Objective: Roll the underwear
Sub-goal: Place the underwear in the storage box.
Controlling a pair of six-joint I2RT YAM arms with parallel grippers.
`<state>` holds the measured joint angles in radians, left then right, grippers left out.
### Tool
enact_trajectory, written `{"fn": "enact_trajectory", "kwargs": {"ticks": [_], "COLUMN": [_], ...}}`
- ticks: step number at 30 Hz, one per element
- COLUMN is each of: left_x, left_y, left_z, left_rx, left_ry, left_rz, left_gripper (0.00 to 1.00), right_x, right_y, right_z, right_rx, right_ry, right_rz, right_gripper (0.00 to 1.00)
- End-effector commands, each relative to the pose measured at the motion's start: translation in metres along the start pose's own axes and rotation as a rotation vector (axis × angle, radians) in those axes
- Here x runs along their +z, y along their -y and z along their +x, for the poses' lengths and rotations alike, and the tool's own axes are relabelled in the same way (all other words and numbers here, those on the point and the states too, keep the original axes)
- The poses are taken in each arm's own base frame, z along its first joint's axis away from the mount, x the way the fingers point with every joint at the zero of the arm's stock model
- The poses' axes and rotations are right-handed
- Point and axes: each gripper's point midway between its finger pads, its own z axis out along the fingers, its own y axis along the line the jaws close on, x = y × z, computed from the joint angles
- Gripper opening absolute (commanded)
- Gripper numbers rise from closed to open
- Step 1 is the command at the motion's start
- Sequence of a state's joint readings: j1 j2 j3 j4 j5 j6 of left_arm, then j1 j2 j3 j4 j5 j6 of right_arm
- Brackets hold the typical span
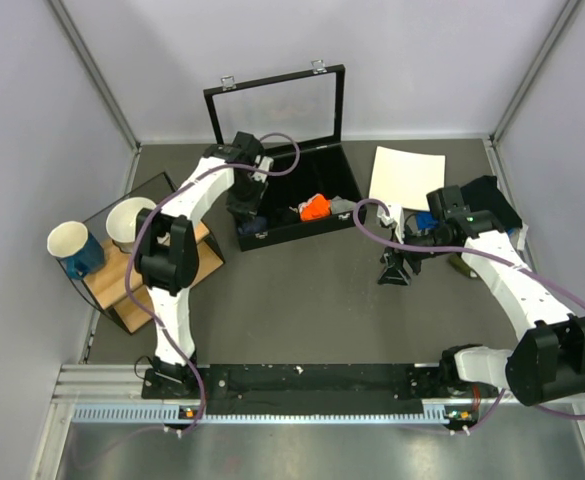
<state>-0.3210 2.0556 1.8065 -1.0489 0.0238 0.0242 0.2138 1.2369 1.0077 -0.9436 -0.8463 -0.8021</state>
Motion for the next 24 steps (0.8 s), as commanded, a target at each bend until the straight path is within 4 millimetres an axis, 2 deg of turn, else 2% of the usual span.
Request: {"fn": "enact_trajectory", "kwargs": {"ticks": [1,3,6,8,15,22,24], "left_x": [-0.044,-0.051,-0.05,-0.042,-0.01,0.028,0.036], "left_y": [-0.003,-0.002,-0.003,-0.003,-0.004,-0.004,-0.005], "left_z": [-0.028,-0.026,-0.017,-0.006,0.022,0.047,0.048], "left_rx": [-0.011,-0.012,-0.006,-0.001,-0.001,0.004,0.006], "left_ry": [0.169,0.178,0.164,0.129,0.011,-0.116,-0.135], "left_rz": [-0.016,-0.014,-0.019,-0.019,-0.016,-0.012,-0.013], "left_gripper": [0.35,0.32,0.21,0.15,0.06,0.05,0.05], "right_x": [-0.002,-0.002,-0.002,-0.002,-0.002,-0.001,-0.001], "right_y": [-0.002,-0.002,-0.002,-0.002,-0.002,-0.001,-0.001], "right_z": [-0.005,-0.004,-0.004,-0.004,-0.003,-0.003,-0.003], "right_rx": [-0.024,-0.023,-0.024,-0.022,-0.02,-0.02,-0.019], "right_ry": [0.028,0.026,0.025,0.024,0.022,0.021,0.02], "right_rz": [0.0,0.0,0.0,-0.001,-0.001,0.0,0.001], "right_gripper": [0.65,0.65,0.65,0.65,0.65,0.65,0.65]}}
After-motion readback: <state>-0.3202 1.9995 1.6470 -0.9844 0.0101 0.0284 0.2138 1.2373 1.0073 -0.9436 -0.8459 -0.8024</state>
